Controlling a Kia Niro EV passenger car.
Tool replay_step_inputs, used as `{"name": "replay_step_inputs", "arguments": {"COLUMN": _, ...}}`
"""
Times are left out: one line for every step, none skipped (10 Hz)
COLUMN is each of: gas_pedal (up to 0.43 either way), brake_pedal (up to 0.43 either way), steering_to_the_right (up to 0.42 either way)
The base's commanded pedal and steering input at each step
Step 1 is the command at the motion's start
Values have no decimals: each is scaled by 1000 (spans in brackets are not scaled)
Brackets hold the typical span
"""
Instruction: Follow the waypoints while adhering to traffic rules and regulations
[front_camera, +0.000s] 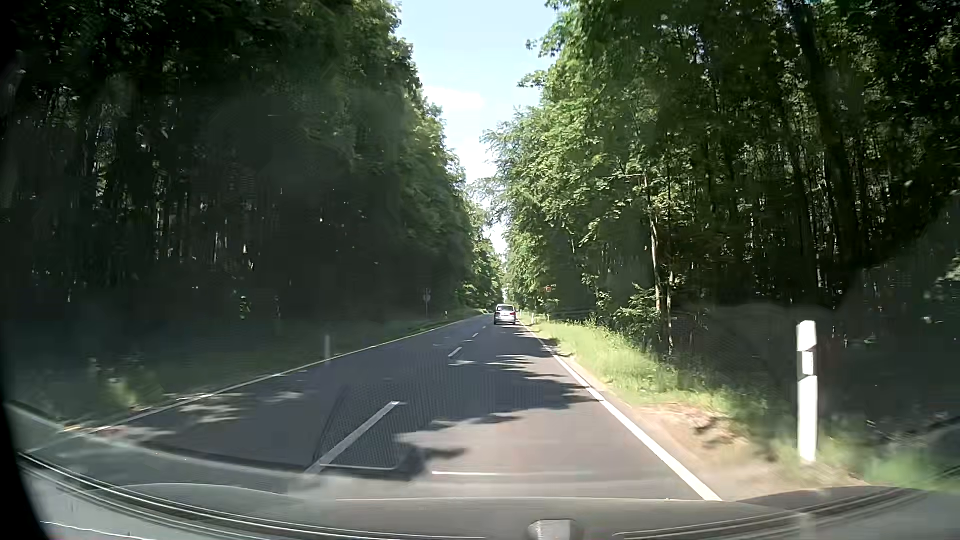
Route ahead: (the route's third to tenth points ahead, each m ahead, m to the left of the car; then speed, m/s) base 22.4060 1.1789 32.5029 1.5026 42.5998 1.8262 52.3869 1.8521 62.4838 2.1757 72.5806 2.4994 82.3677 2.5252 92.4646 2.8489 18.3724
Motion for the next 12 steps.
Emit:
{"name": "replay_step_inputs", "arguments": {"gas_pedal": 0, "brake_pedal": 30, "steering_to_the_right": -1}}
{"name": "replay_step_inputs", "arguments": {"gas_pedal": 0, "brake_pedal": 30, "steering_to_the_right": -1}}
{"name": "replay_step_inputs", "arguments": {"gas_pedal": 0, "brake_pedal": 30, "steering_to_the_right": -1}}
{"name": "replay_step_inputs", "arguments": {"gas_pedal": 0, "brake_pedal": 30, "steering_to_the_right": -1}}
{"name": "replay_step_inputs", "arguments": {"gas_pedal": 0, "brake_pedal": 30, "steering_to_the_right": -1}}
{"name": "replay_step_inputs", "arguments": {"gas_pedal": 0, "brake_pedal": 30, "steering_to_the_right": -1}}
{"name": "replay_step_inputs", "arguments": {"gas_pedal": 0, "brake_pedal": 30, "steering_to_the_right": -1}}
{"name": "replay_step_inputs", "arguments": {"gas_pedal": 0, "brake_pedal": 30, "steering_to_the_right": -1}}
{"name": "replay_step_inputs", "arguments": {"gas_pedal": 0, "brake_pedal": 30, "steering_to_the_right": -1}}
{"name": "replay_step_inputs", "arguments": {"gas_pedal": 0, "brake_pedal": 30, "steering_to_the_right": -1}}
{"name": "replay_step_inputs", "arguments": {"gas_pedal": 0, "brake_pedal": 30, "steering_to_the_right": -1}}
{"name": "replay_step_inputs", "arguments": {"gas_pedal": 0, "brake_pedal": 30, "steering_to_the_right": -1}}
